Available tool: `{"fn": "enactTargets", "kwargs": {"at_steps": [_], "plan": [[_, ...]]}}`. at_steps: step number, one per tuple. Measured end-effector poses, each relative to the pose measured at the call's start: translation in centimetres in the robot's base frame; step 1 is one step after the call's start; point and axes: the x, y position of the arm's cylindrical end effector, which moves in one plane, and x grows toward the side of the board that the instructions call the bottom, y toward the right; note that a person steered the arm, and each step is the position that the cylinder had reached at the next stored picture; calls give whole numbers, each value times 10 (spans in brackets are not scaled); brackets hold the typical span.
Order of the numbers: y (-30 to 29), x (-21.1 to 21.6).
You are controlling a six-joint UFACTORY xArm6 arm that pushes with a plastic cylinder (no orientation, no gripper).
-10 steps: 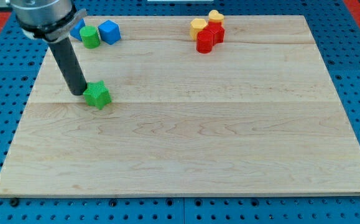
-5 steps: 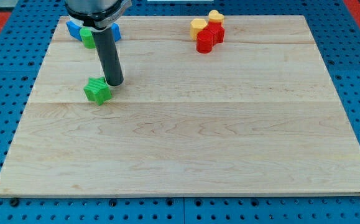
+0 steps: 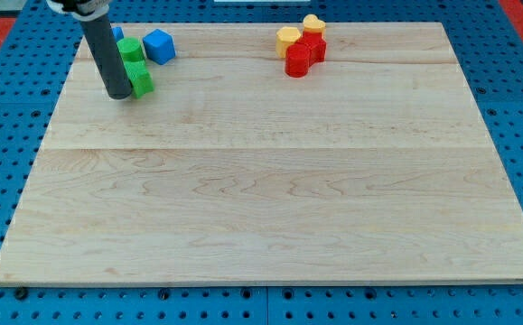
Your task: Drag the green star into the green circle blue cube
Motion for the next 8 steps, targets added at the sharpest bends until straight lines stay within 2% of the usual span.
{"fn": "enactTargets", "kwargs": {"at_steps": [2,4,8], "plan": [[13,12],[27,-28],[45,-26]]}}
